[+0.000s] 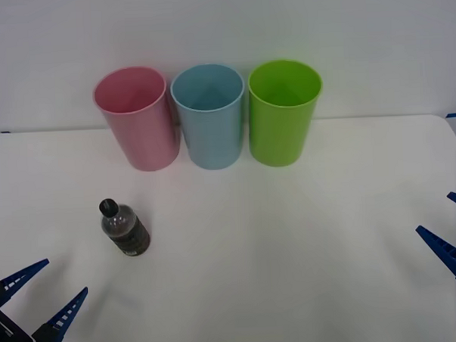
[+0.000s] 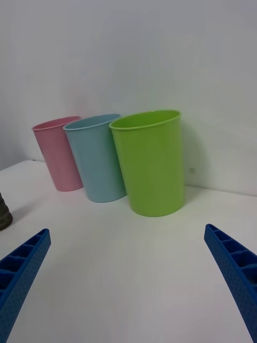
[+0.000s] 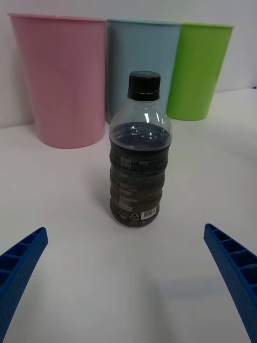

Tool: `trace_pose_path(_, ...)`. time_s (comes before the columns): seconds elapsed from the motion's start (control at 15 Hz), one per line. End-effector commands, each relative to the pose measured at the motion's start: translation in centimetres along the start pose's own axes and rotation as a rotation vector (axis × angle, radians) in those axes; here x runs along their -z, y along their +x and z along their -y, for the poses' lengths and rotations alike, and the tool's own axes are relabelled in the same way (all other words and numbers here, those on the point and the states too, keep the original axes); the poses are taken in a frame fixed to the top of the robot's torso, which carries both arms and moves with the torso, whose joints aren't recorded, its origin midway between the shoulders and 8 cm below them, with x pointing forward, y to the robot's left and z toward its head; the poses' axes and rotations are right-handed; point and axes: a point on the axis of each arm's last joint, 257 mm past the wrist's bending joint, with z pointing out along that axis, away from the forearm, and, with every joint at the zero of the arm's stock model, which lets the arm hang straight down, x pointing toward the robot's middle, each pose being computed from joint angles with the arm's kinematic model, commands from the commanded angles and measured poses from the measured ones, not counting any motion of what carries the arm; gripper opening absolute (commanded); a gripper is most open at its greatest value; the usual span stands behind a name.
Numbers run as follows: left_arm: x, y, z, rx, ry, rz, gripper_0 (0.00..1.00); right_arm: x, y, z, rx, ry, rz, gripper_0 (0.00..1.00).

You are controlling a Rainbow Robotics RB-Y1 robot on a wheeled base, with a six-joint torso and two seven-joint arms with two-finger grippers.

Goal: Grasp the object on the table and drop it into the matching bin: aluminum can to the light blue bin, PET bottle to the pink bin.

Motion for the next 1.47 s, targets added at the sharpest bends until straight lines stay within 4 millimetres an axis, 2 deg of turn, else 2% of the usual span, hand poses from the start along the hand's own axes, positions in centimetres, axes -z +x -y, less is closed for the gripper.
trace_pose_path(0.07, -1.5, 1.0, -0.3, 0.025, -0.004, 0.0, 1.0, 0.0, 0.0, 0.0, 0.0, 0.0, 0.0, 1.0)
trace_pose_path(0.67, -7.2, 1.3, 0.9, 0.049, -0.028, 0.039, 1.0, 0.0, 0.0, 0.0, 0.0, 0.0, 0.0, 1.0)
trace_pose_path(1.47, -13.7, 1.1, 0.9, 0.059, -0.03, 0.063, 1.0, 0.0, 0.0, 0.0, 0.0, 0.0, 0.0, 1.0)
